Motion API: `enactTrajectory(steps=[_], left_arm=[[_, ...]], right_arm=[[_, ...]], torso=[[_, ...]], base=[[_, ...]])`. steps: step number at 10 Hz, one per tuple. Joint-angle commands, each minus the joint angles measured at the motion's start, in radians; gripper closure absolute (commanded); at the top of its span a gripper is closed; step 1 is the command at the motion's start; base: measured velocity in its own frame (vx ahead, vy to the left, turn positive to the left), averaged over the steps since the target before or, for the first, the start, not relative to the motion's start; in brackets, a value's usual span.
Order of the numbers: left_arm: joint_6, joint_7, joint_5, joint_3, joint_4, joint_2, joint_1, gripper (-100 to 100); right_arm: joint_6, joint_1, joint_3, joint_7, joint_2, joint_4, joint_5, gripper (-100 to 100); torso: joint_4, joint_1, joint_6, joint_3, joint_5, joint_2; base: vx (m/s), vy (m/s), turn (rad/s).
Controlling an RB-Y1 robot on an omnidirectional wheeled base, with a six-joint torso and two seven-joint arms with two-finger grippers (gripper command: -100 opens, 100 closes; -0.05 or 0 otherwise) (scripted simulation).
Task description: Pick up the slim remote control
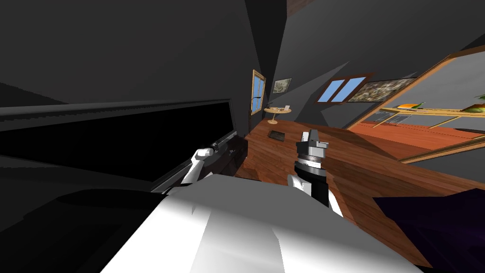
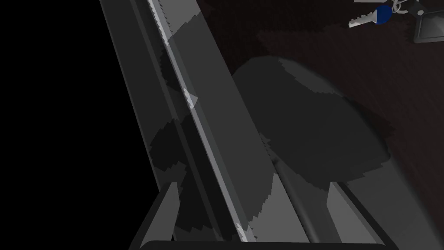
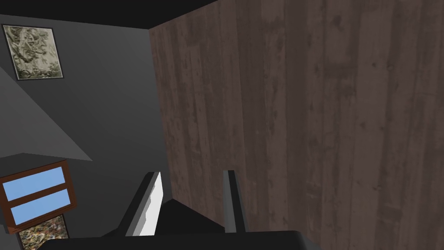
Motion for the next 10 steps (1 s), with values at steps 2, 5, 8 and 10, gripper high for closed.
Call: enactTrajectory(steps=[2, 5, 8, 10], left_arm=[[0.078, 0.031, 0.014, 0.015, 0.057, 0.003, 0.003, -100], [0.146, 0.052, 0.02, 0.026, 0.093, 0.004, 0.002, -100], [0.236, 0.095, 0.027, 0.046, 0.161, 0.004, 0.006, -100], [0.283, 0.117, 0.029, 0.055, 0.192, 0.003, 0.01, -100]], right_arm=[[0.0, 0.0, 0.0, 0.0, 0.0, 0.0, 0.0, 0], [0.0, 0.0, 0.0, 0.0, 0.0, 0.0, 0.0, 0], [0.0, 0.0, 0.0, 0.0, 0.0, 0.0, 0.0, 0], [0.0, 0.0, 0.0, 0.0, 0.0, 0.0, 0.0, 0]], torso=[[0.0, 0.0, 0.001, 0.0, 0.0, 0.0], [0.0, 0.001, 0.0, 0.001, 0.0, 0.002], [0.0, 0.001, 0.001, 0.001, 0.0, 0.002], [0.001, 0.002, 0.001, 0.001, 0.0, 0.002]], base=[[0.028, -0.028, 0.065], [0.014, -0.025, 0.076], [0.011, -0.014, 0.079], [0.003, -0.005, 0.095]])
